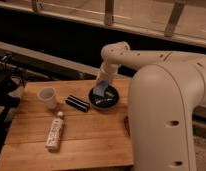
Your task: Place the white sponge in the ceramic bowl
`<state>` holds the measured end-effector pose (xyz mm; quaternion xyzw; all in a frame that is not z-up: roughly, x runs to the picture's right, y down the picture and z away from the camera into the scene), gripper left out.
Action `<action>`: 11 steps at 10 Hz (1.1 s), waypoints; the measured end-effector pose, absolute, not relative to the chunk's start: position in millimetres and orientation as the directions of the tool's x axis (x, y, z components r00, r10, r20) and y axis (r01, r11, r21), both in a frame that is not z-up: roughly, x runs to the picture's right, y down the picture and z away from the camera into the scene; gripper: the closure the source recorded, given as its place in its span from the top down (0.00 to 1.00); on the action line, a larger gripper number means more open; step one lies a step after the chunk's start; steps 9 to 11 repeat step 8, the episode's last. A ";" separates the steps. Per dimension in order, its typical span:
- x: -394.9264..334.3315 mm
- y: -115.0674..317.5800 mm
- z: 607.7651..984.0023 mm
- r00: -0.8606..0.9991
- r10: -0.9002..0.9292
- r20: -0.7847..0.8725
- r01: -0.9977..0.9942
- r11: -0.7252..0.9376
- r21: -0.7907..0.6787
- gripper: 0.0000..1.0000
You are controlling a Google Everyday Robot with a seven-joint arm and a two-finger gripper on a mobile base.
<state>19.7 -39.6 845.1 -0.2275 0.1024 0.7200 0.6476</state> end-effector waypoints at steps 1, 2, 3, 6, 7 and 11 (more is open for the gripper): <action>19.7 -38.4 845.5 -0.058 0.885 -0.461 -0.979 -0.141 -0.148 0.50; 20.0 -37.3 846.1 -0.058 0.885 -0.462 -0.979 -0.141 -0.148 0.41; 19.9 -37.1 846.3 -0.058 0.886 -0.461 -0.979 -0.141 -0.148 0.35; 19.5 -37.0 844.4 -0.056 0.887 -0.459 -0.979 -0.139 -0.149 0.51; 19.9 -36.6 844.2 -0.055 0.887 -0.458 -0.979 -0.137 -0.148 0.59; 20.1 -37.1 844.1 -0.055 0.888 -0.457 -0.979 -0.137 -0.149 0.61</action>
